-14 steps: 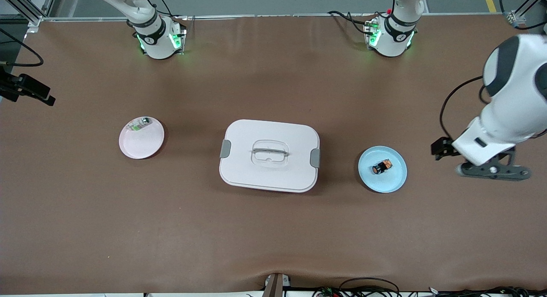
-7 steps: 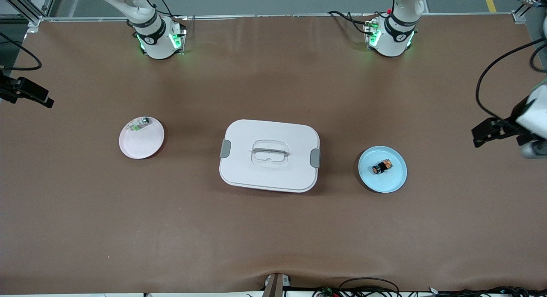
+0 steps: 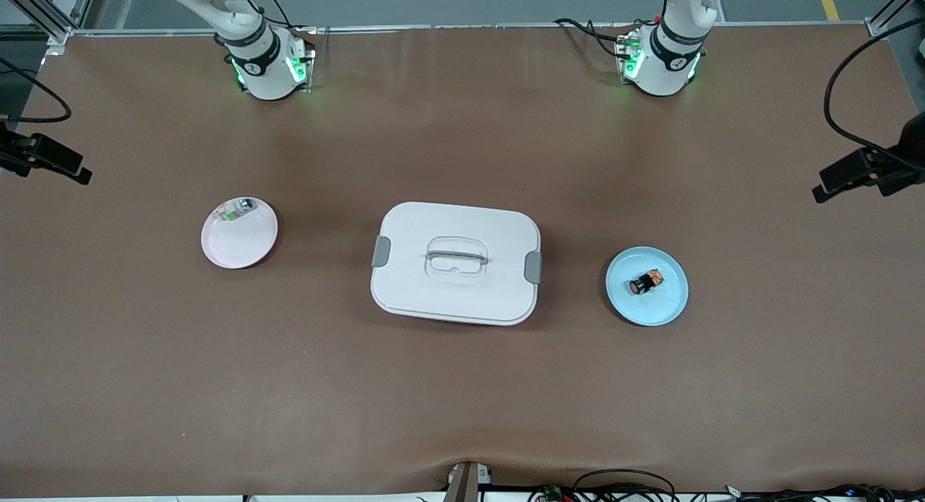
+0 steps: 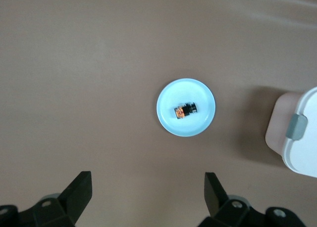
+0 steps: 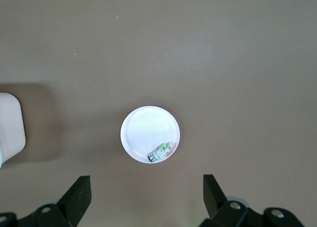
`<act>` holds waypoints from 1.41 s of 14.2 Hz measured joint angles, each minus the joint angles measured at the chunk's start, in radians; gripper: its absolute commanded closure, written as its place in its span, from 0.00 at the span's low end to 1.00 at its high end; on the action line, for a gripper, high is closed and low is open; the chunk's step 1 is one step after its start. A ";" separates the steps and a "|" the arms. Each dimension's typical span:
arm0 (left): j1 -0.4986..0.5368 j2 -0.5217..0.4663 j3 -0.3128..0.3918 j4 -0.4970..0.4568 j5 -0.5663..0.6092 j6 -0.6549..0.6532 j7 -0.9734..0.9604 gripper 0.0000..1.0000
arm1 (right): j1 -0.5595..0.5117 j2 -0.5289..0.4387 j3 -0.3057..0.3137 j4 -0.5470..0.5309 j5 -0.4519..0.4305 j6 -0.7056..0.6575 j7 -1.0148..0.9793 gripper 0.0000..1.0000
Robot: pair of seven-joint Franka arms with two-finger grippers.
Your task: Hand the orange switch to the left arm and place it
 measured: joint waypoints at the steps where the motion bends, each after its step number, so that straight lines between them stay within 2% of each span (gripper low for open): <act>1: -0.010 -0.017 0.000 -0.021 0.000 -0.001 -0.004 0.00 | 0.001 0.001 0.003 0.002 0.001 0.001 0.000 0.00; 7: -0.024 -0.101 0.002 -0.121 0.000 0.001 -0.004 0.00 | 0.010 0.012 0.008 0.021 0.003 0.002 0.000 0.00; 13: -0.043 -0.107 0.038 -0.125 0.000 -0.001 0.000 0.00 | 0.019 0.017 0.008 0.024 0.003 0.002 0.000 0.00; 16: -0.046 -0.108 0.039 -0.125 0.000 -0.051 -0.001 0.00 | 0.019 0.018 0.008 0.025 0.003 0.002 0.000 0.00; 20: -0.047 -0.125 0.040 -0.139 0.000 -0.056 -0.002 0.00 | 0.018 0.018 0.005 0.049 0.003 0.002 0.000 0.00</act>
